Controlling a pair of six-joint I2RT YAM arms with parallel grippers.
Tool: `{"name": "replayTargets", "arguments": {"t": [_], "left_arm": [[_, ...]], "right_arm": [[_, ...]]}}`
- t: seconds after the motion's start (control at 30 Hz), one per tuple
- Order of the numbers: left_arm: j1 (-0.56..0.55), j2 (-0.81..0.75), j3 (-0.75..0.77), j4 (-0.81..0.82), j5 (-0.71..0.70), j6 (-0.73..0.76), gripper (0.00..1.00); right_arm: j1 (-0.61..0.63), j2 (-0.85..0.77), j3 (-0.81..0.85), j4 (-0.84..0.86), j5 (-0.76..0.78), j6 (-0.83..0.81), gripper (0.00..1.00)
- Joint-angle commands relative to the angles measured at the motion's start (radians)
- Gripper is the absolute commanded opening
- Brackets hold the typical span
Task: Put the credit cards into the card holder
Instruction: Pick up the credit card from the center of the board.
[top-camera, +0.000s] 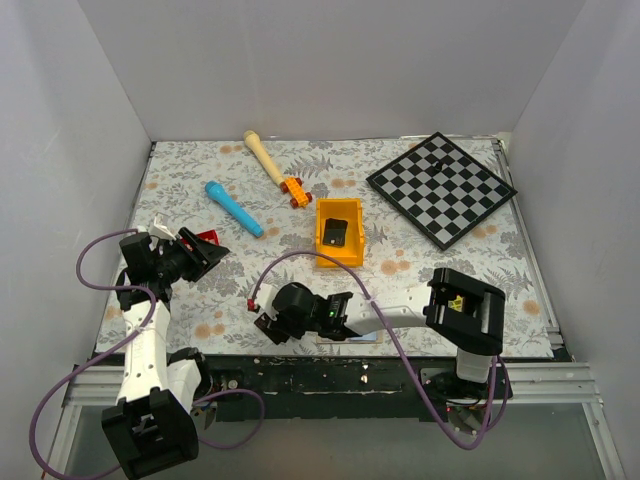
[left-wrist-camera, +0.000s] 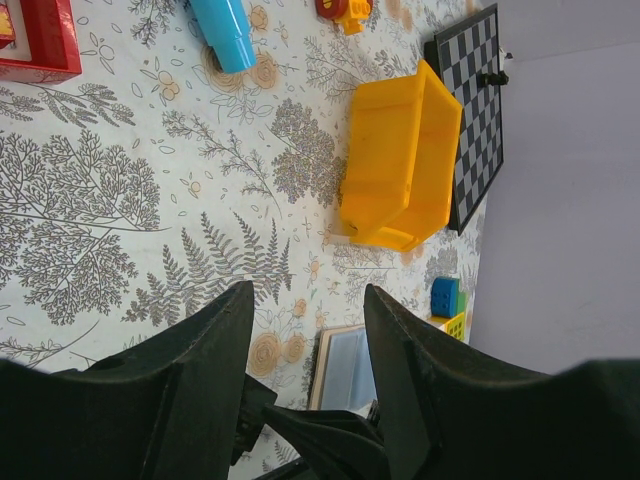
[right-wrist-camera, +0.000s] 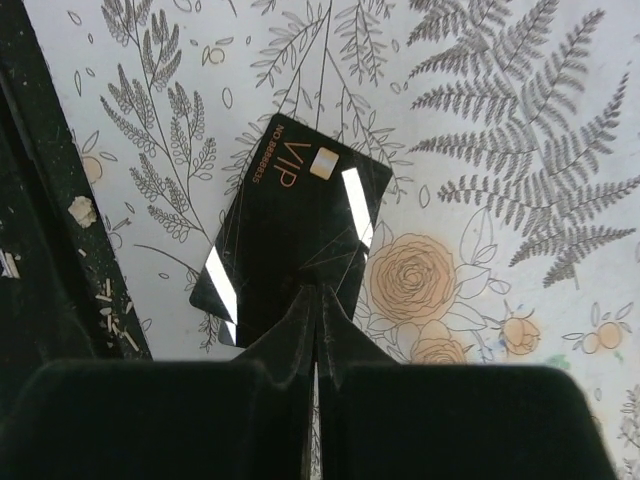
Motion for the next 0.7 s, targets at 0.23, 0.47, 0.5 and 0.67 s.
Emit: {"name": "replayTargets", "arguments": {"t": [0.23,0.47,0.5,0.67], "left_arm": [[0.002,-0.005,0.003,0.006,0.019,0.002,0.48],[0.004,-0.007,0.004,0.005,0.021,0.002,0.47],[0.004,-0.008,0.003,0.005,0.021,0.002,0.47],[0.004,-0.007,0.003,0.005,0.019,0.002,0.47]], "right_arm": [[0.028,0.010,-0.099,-0.023,-0.056,0.108,0.01],[0.099,-0.019,-0.135,-0.064,-0.033,0.149,0.01],[0.110,-0.024,-0.137,-0.073,-0.025,0.156,0.01],[0.145,-0.047,-0.160,-0.086,0.001,0.191,0.01]]}}
